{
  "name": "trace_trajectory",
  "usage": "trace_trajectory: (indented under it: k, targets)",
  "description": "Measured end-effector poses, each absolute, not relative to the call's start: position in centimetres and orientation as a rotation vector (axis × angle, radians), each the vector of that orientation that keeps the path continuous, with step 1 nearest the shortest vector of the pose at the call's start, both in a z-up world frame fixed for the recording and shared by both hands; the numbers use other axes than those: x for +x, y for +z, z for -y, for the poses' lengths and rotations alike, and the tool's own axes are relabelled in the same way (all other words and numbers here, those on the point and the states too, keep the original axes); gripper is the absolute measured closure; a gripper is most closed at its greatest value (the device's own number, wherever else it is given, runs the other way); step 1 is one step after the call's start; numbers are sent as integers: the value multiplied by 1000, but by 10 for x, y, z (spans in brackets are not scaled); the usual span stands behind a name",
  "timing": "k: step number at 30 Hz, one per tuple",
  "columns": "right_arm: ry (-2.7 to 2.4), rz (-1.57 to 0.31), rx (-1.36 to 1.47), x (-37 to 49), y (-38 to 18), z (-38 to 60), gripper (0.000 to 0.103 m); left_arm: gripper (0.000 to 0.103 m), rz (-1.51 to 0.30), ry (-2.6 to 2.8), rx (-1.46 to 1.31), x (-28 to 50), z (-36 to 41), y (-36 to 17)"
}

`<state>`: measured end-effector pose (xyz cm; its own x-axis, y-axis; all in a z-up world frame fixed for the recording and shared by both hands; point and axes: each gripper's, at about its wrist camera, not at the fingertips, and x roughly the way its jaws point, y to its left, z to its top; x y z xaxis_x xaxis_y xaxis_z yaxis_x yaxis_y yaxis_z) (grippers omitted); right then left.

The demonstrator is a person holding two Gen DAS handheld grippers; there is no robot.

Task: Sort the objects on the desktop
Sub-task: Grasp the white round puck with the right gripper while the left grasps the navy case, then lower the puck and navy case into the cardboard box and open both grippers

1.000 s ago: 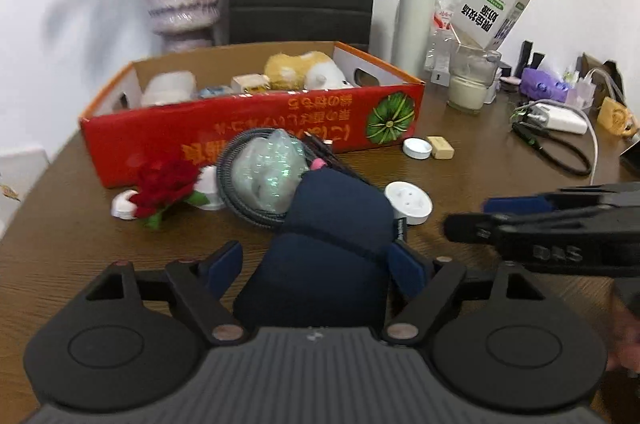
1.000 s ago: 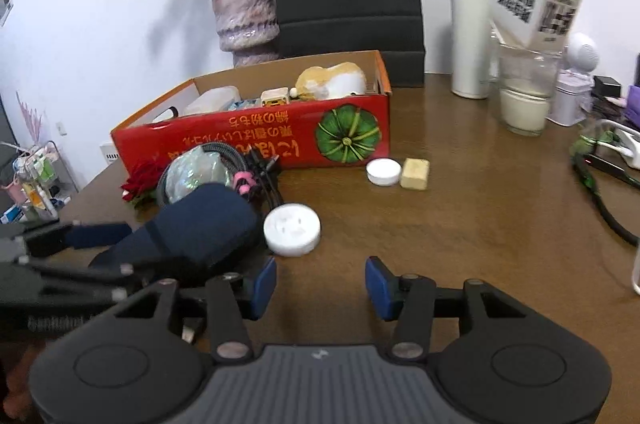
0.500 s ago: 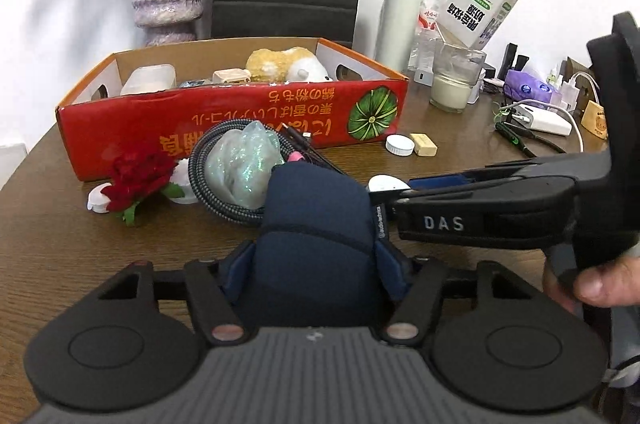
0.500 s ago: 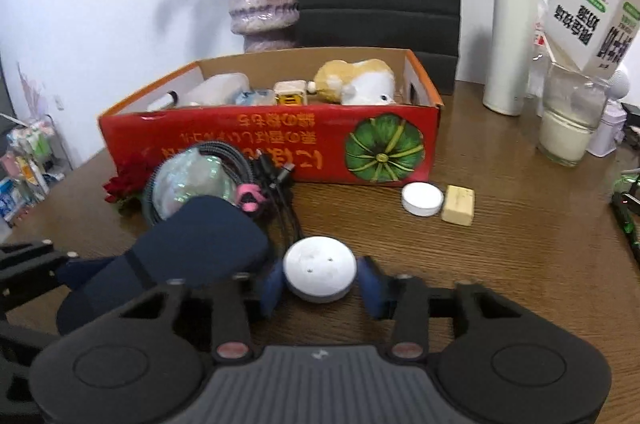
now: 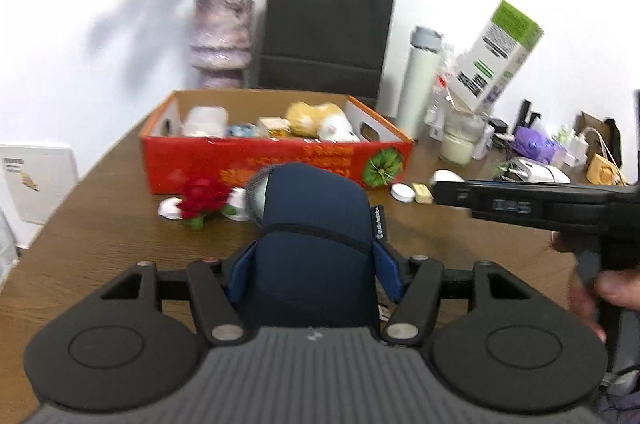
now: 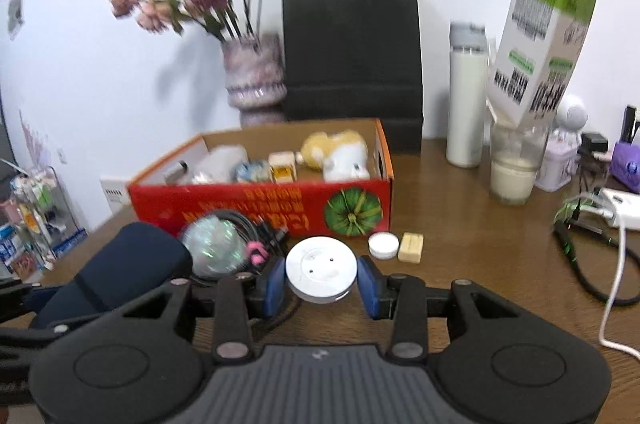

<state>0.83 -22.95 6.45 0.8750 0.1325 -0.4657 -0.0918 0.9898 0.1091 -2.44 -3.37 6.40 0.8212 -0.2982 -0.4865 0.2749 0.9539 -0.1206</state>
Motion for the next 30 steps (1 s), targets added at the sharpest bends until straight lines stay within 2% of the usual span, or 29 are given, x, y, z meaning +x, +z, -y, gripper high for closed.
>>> trace_trajectory:
  k: [8,14,22,26,30]
  targets:
    - [161,-386,91,-29,100,227,65,40,-424,-291,-76,-38,13,103]
    - [174,-373,133,-10,120,231,65,40,-411,-292,-99,16,7,131]
    - [208,-470,241,98,148,236,65,40,-599,-285,-206,157,29,139]
    - [190,-551,275,159,135,231,65,40,-714,-186,-221,226,43,115]
    - [148,-674,239,216,101,217,65,40,-785,-84,-205,255,49,81]
